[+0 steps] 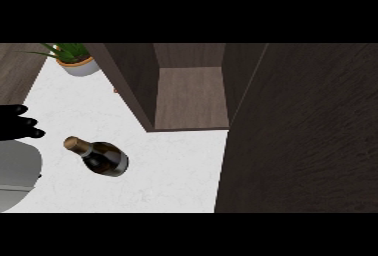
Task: Pick up the wine, place it into the cabinet and close the cabinet
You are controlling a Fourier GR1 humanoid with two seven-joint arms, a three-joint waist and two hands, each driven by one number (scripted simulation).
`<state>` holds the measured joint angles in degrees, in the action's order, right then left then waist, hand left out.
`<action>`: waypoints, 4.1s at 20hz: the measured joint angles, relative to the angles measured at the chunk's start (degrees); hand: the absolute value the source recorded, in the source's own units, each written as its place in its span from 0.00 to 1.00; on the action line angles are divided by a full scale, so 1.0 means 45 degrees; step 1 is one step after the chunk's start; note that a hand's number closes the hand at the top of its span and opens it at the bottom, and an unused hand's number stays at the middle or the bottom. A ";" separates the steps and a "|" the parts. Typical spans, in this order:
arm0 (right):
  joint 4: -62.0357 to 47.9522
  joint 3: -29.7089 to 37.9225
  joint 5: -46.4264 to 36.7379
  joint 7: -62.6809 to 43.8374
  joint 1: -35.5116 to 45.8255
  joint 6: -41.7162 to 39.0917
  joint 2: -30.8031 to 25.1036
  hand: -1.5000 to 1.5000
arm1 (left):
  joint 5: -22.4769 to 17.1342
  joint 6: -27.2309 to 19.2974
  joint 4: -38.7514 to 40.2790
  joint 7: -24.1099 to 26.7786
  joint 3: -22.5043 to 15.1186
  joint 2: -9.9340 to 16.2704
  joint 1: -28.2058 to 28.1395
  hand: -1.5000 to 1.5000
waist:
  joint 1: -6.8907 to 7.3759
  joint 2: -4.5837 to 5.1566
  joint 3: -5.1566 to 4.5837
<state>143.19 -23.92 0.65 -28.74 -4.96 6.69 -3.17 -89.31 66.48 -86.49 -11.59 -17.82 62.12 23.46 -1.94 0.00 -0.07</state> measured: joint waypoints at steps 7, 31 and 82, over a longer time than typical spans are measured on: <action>0.0043 -0.0327 -0.0201 -0.0588 0.0589 0.0725 -0.0193 0.00 | 0.0529 0.0181 0.1065 -0.0728 -0.0123 -0.1256 0.0665 0.00 | 0.0052 -0.0015 -0.0006; 0.0073 -0.1325 -0.0717 -0.1230 0.1560 0.2486 -0.1276 0.00 | 0.6873 0.1666 0.4694 -0.1703 0.2886 -0.6752 0.0653 0.00 | 0.0068 -0.0024 -0.0021; -0.0081 -0.2033 -0.0770 -0.0862 0.2824 0.4195 -0.3195 0.00 | 1.4481 0.2769 0.6574 -0.0439 0.5224 -1.0259 -0.0018 1.00 | -0.0417 0.0055 -0.0014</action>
<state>142.83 -33.07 -2.82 -32.62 7.75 25.57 -17.55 -24.15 78.94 -56.90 -13.56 5.68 15.95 23.38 -3.82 0.25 -0.14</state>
